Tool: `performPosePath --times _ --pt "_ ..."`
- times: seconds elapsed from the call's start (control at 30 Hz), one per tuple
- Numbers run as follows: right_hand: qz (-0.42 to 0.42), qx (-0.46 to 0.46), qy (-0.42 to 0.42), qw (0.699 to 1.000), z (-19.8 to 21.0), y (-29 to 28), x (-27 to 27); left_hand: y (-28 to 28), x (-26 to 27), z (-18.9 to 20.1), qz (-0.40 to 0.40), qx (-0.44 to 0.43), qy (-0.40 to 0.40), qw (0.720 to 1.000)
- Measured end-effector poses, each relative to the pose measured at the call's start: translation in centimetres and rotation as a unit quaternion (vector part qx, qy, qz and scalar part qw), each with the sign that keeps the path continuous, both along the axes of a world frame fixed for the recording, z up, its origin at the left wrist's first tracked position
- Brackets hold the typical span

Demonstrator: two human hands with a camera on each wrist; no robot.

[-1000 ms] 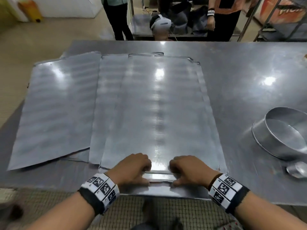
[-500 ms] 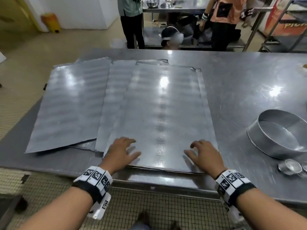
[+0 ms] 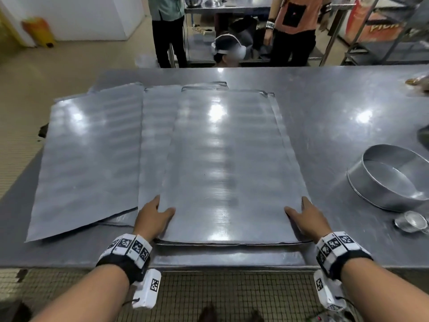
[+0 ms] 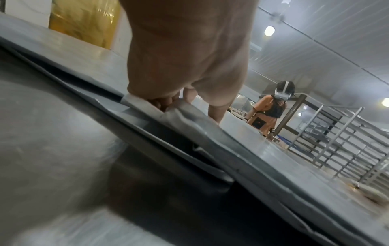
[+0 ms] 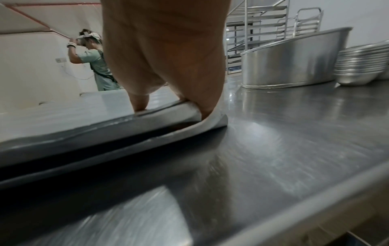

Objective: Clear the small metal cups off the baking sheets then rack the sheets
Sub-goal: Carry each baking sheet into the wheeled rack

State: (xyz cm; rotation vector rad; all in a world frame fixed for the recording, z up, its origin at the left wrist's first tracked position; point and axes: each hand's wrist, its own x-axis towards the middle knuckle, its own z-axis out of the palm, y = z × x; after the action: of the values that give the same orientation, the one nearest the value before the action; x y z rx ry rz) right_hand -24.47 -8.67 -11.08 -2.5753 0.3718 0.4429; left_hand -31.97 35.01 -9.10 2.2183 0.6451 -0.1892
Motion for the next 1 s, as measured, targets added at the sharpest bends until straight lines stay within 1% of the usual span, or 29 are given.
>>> performPosePath --times 0.07,0.13,0.23,0.4,0.47,0.53,0.63,0.77,0.83,1.0 --pt "-0.011 0.011 -0.002 1.0 -0.2 0.0 0.0 -0.2 0.1 0.3 0.002 -0.004 -0.013 1.0" --pt "-0.018 0.021 -0.001 1.0 0.0 0.0 -0.2 -0.3 0.2 0.5 -0.004 -0.004 -0.008 1.0" --pt "-0.027 0.043 -0.007 0.999 0.5 -0.2 -0.3 -0.2 0.3 1.0 -0.014 0.014 -0.003 1.0" --pt "-0.058 0.087 -0.045 0.993 1.6 -1.8 -0.3 -1.2 0.2 2.7 -0.022 0.051 -0.029 0.998" --pt "-0.062 0.095 -0.051 0.992 2.6 -2.5 -0.5 -2.1 -0.3 3.3 -0.018 0.062 -0.031 0.997" --pt "-0.063 0.101 -0.06 0.991 3.1 -3.6 -0.8 -3.1 -1.1 3.6 0.011 0.058 -0.034 0.998" --pt "-0.056 0.078 -0.064 0.993 3.2 -5.8 -1.9 -4.9 -2.8 3.5 0.044 0.057 -0.026 0.997" --pt "-0.031 0.064 -0.069 0.995 2.4 -8.4 -4.2 -7.4 -5.7 2.4 0.07 0.028 -0.028 0.997" --pt "-0.026 0.063 -0.062 0.996 1.7 -9.8 -5.7 -8.9 -7.1 1.8 0.07 0.034 -0.031 0.996" --pt "-0.002 0.018 -0.07 0.997 0.5 -12.3 -9.4 -12.2 -10.1 0.3 0.081 0.044 -0.036 0.995"
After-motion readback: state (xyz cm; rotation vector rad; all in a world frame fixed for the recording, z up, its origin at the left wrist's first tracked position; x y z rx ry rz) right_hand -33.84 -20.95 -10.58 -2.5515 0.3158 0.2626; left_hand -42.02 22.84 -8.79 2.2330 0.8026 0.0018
